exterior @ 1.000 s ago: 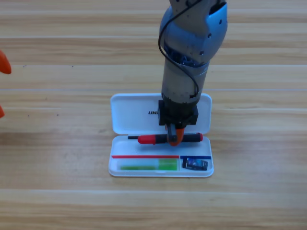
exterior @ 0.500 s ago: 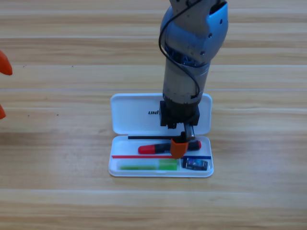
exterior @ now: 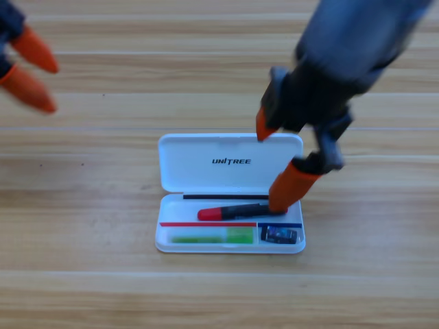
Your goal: Clean up eraser and pencils
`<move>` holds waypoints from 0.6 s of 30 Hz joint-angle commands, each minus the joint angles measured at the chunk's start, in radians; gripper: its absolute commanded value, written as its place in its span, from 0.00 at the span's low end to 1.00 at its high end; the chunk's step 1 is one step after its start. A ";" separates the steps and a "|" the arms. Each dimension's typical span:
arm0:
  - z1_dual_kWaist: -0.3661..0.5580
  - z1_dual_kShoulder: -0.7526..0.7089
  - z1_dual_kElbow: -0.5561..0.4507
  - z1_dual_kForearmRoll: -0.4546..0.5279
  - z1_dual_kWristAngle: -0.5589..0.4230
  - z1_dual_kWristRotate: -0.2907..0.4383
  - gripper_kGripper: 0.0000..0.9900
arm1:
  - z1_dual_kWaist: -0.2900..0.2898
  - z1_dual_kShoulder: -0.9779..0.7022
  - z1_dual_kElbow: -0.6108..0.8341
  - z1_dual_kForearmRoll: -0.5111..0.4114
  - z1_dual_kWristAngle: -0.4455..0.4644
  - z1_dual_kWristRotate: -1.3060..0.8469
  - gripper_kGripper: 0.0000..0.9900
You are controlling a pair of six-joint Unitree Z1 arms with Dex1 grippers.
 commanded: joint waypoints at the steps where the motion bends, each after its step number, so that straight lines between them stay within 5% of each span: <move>1: 0.092 0.232 -0.131 -0.016 -0.088 0.070 0.62 | 0.027 -0.227 0.090 -0.016 0.087 0.064 0.97; 7: 0.119 0.470 -0.274 -0.015 -0.234 0.207 0.00 | 0.027 -0.388 0.173 -0.052 0.153 0.122 0.97; 18: 0.081 0.705 -0.375 -0.016 -0.257 0.238 0.00 | 0.027 -0.428 0.301 -0.164 0.201 0.186 0.97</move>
